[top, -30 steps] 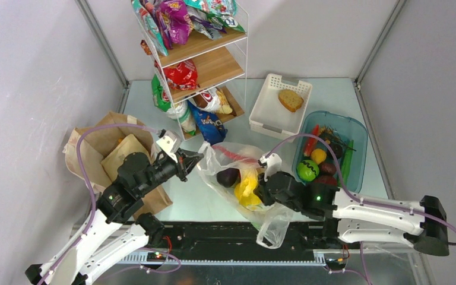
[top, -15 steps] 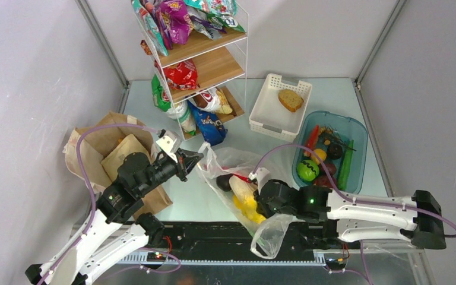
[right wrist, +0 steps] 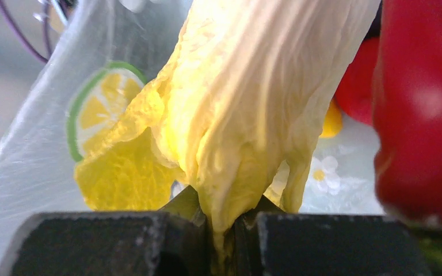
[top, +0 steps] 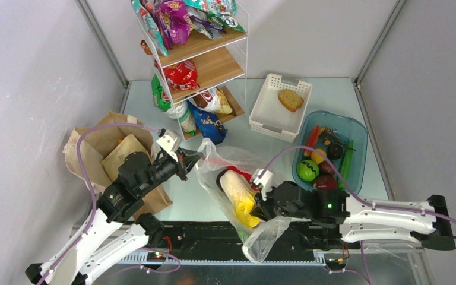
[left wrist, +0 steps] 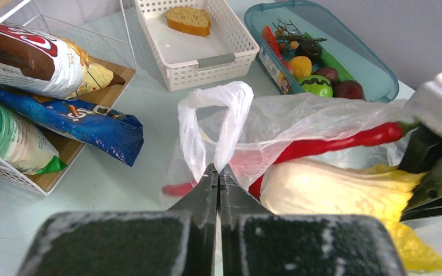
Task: Untie the knot of the grocery bags and take out the mixed food
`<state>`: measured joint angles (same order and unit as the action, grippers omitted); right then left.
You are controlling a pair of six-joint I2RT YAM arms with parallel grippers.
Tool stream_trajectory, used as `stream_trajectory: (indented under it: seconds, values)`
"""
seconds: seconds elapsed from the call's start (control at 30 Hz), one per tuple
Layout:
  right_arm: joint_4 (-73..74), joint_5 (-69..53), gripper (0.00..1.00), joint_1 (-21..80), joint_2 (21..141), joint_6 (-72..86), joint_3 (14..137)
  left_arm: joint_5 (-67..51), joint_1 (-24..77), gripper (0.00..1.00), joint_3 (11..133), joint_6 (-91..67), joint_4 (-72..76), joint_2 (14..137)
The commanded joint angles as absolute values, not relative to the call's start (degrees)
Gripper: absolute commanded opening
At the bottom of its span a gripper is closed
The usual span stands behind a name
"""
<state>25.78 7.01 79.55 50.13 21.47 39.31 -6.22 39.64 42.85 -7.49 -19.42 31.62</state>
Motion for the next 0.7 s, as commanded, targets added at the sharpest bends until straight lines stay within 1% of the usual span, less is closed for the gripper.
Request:
stream_trajectory:
  seconds: [0.0,0.1,0.23,0.37,0.53,0.67]
  values:
    - [16.93,6.8,0.0,80.13,43.07,19.15,38.25,-4.59,39.88,0.0,42.26,-6.48,-18.06,31.46]
    - [15.1,5.11,0.0,80.03,38.27,19.04,36.89,-3.33,39.86,0.0,42.18,-6.59,-18.09,31.4]
    - [14.67,4.68,0.0,79.97,35.33,20.12,36.07,-3.05,39.88,0.0,42.11,-6.6,-18.08,31.29]
    - [14.85,4.21,0.0,79.87,35.45,21.28,35.61,-3.18,39.88,0.0,42.15,-6.59,-18.11,31.37]
    - [13.28,7.24,0.0,80.11,36.18,21.88,35.55,-3.08,39.83,0.0,42.11,-6.59,-18.09,31.58]
    - [7.51,9.94,0.0,81.17,34.71,22.36,34.95,-2.29,39.88,0.0,42.11,-6.6,-18.09,31.6]
